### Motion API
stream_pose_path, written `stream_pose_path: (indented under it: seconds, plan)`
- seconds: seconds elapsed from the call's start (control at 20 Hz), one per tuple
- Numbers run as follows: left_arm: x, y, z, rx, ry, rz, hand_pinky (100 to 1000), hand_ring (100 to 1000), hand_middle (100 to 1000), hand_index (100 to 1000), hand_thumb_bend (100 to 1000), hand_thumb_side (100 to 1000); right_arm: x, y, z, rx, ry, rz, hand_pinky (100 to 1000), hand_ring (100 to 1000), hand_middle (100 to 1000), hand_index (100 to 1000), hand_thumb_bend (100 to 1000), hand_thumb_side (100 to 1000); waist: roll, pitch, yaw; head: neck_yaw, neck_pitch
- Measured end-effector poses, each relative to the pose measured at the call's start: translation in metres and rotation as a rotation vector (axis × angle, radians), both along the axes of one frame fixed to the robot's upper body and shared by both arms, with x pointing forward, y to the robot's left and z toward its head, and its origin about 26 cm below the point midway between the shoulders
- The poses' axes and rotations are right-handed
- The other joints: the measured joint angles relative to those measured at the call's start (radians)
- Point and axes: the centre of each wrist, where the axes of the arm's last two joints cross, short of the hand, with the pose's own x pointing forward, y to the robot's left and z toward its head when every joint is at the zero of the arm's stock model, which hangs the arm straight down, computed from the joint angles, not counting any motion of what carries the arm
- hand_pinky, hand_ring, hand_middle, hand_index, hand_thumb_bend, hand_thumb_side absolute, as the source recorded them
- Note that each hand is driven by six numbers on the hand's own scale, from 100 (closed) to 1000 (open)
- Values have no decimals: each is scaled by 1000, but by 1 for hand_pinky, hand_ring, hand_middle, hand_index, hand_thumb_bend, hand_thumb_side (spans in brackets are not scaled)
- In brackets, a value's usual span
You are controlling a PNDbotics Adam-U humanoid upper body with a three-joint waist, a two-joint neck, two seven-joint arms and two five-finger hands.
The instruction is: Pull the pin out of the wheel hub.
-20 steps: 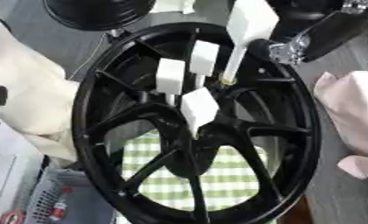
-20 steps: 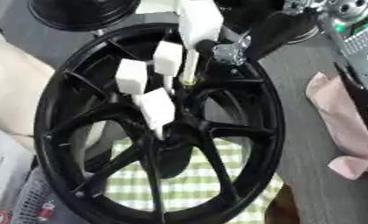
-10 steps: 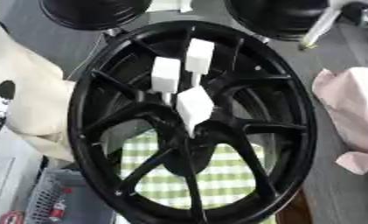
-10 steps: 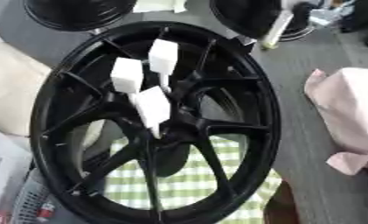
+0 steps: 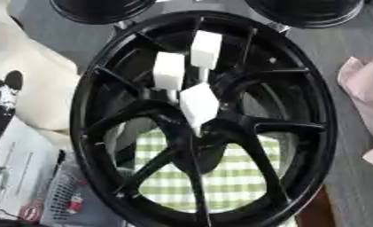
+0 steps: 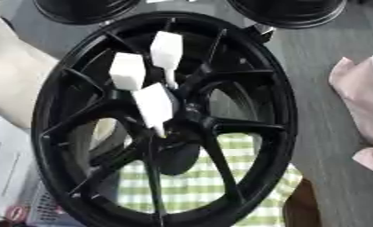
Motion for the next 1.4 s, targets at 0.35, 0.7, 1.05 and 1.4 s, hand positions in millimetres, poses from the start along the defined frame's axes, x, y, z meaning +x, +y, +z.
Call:
stream_pose_path:
  seconds: [0.35,0.7,1.05,1.4]
  plan:
    - [2,-3,5,11,-15,-18,610,687,491,662,665,535,-18,-14,-75,85,-20,-45,992,797,775,879,317,462,-4,-1,16,-30,0]
    - [4,-7,6,15,-15,-41,610,688,491,662,663,534,-53,-10,-96,106,-99,-61,968,708,641,802,195,494,-9,-14,40,-59,0]
    - [13,-18,21,31,-62,-99,610,689,492,662,664,533,-45,48,-73,180,-259,125,998,690,604,781,143,459,1,-32,57,-77,0]
    - [15,-21,25,39,-73,-115,609,689,492,663,666,533,-41,97,-58,329,-305,279,1000,687,599,773,126,454,6,-32,62,-86,0]
